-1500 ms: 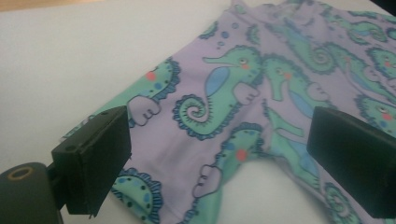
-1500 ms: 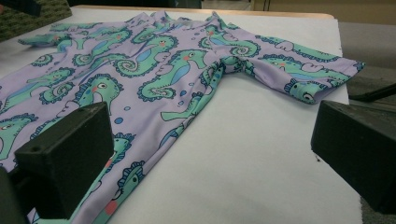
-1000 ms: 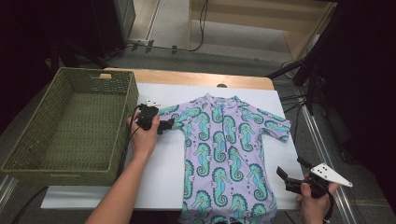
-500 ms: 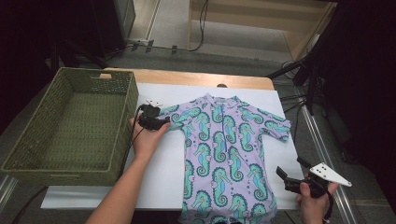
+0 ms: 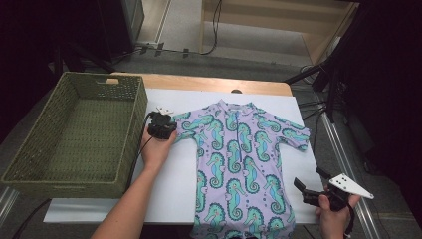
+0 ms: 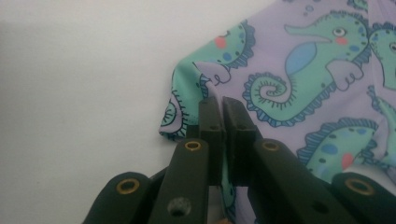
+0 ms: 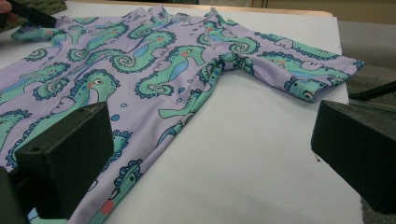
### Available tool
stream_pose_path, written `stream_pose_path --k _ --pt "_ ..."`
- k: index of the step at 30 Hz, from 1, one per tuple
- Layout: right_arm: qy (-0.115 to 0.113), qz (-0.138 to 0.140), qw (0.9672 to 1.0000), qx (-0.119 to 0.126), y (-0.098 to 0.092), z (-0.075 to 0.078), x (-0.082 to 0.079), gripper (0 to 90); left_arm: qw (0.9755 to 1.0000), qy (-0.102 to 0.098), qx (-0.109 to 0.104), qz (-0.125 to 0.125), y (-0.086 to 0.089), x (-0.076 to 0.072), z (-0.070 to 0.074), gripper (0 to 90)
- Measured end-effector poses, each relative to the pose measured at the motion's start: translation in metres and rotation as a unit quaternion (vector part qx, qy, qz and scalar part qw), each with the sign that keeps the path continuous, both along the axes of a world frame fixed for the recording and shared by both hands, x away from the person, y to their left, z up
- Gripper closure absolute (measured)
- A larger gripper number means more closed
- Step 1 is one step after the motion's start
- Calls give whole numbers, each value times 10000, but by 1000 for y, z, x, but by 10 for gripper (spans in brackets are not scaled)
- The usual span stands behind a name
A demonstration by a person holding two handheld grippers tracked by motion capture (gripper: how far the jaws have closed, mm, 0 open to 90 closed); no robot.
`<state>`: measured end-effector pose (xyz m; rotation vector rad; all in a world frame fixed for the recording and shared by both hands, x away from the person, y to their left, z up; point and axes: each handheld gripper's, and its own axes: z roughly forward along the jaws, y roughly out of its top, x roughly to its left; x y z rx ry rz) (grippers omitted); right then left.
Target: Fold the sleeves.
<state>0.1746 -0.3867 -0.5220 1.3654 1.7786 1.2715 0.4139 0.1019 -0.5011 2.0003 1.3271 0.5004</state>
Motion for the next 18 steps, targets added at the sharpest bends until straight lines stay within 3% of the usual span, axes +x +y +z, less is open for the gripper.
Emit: stream_pose_path --k 5,18 --pt "-5 -2 10000 35 0 0 0 0 9996 -167 -201 77 1 0 5 866" --pt "-5 6 10000 13 0 0 0 0 9970 -549 -521 -181 -4 -8 26 866"
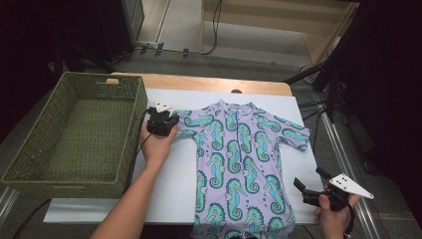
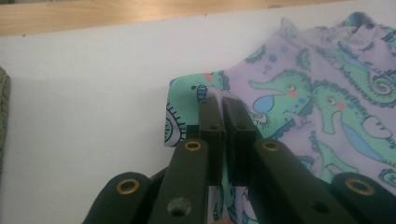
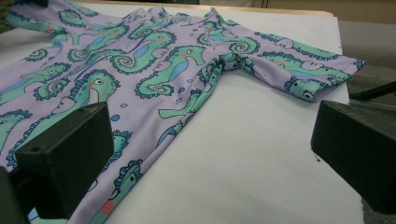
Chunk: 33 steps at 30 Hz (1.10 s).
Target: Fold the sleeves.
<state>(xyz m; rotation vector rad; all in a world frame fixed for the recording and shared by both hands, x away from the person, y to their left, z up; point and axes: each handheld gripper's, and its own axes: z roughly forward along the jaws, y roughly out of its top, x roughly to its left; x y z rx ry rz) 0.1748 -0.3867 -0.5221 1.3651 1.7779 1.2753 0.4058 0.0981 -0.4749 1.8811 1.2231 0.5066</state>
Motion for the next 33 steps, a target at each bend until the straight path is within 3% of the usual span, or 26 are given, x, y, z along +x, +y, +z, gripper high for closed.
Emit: stream_pose_path --k 10,33 --pt "3 -3 10000 -1 0 0 0 0 9996 -161 -89 -224 -14 -3 12 866" --pt "0 -7 10000 13 0 0 0 0 9976 -178 -212 -636 -54 -3 24 866"
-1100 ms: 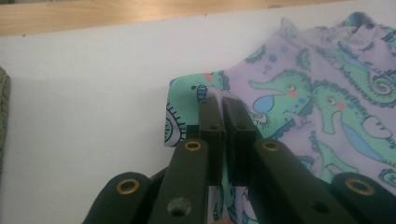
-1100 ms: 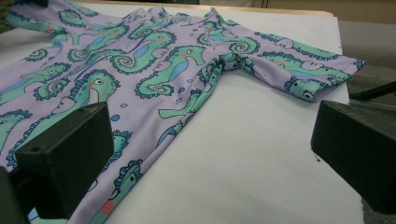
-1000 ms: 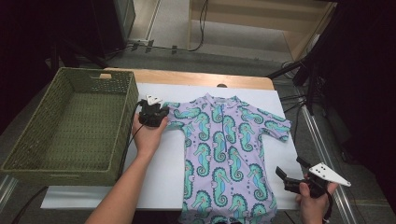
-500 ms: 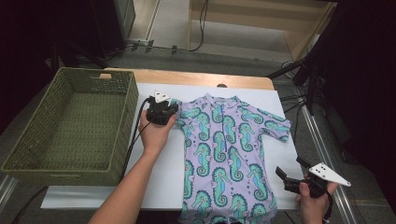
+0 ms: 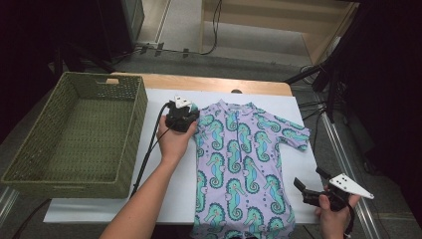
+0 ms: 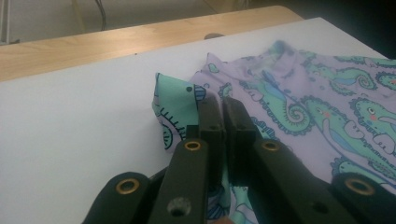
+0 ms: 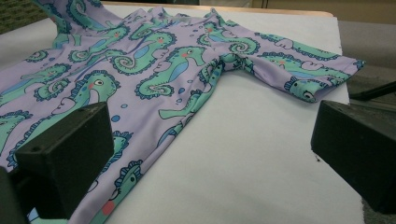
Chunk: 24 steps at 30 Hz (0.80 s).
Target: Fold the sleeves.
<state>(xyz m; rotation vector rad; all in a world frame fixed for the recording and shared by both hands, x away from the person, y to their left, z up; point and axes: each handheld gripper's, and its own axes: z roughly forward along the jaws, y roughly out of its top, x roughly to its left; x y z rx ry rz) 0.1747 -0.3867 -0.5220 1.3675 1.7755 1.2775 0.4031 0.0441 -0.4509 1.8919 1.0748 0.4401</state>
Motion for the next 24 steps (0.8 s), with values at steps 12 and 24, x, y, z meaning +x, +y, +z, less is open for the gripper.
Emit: stream_pose_path --k 12,24 --pt "6 -14 10000 40 0 0 0 0 9998 20 79 -162 -26 4 -2 866" --pt "-13 -9 10000 94 -1 0 0 0 9992 113 137 -359 -53 10 -8 866"
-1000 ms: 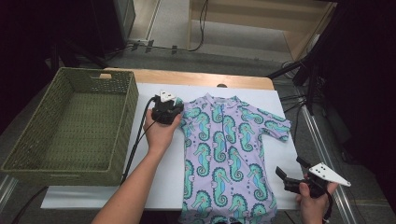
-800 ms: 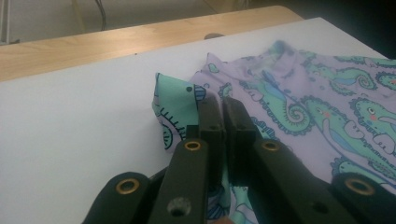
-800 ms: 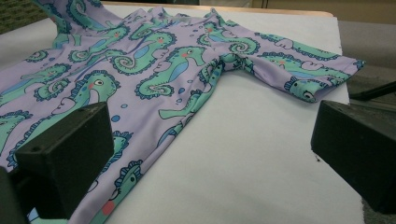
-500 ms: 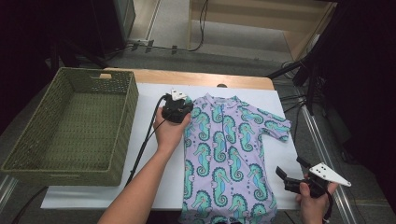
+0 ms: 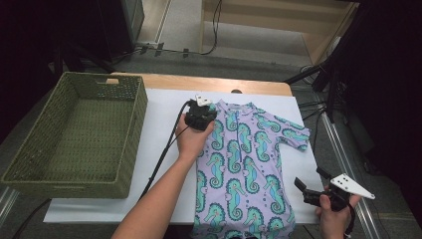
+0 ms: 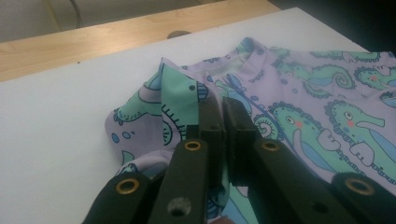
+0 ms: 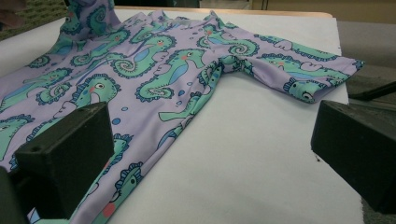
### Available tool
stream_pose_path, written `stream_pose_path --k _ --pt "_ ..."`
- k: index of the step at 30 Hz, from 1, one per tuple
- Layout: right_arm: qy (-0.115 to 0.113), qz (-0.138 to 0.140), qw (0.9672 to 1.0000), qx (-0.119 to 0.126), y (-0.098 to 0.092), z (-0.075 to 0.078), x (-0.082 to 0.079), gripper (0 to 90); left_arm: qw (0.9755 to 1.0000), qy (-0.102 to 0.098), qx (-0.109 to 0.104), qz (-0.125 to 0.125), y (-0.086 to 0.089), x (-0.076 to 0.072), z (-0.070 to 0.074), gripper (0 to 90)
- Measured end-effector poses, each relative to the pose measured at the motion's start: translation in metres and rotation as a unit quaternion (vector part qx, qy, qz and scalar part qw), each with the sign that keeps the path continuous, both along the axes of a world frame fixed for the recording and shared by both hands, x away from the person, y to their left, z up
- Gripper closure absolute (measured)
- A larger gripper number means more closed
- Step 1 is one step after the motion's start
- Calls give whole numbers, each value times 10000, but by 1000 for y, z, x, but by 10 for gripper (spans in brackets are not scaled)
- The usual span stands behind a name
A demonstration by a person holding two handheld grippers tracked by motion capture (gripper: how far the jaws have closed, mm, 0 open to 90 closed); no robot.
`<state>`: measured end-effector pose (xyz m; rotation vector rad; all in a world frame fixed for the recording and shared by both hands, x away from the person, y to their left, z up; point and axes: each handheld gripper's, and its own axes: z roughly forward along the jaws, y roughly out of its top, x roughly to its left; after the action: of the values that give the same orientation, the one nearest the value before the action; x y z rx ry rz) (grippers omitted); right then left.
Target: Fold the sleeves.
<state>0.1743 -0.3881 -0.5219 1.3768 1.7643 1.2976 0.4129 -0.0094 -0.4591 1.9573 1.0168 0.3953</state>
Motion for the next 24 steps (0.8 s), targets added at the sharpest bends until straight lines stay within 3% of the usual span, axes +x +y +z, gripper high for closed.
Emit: stream_pose_path --k 11,24 --pt "-31 0 10000 21 -1 0 0 0 9998 156 34 -124 -24 4 -12 866" --pt "-34 -14 10000 46 -1 0 0 0 9987 309 321 -246 -46 3 -32 867"
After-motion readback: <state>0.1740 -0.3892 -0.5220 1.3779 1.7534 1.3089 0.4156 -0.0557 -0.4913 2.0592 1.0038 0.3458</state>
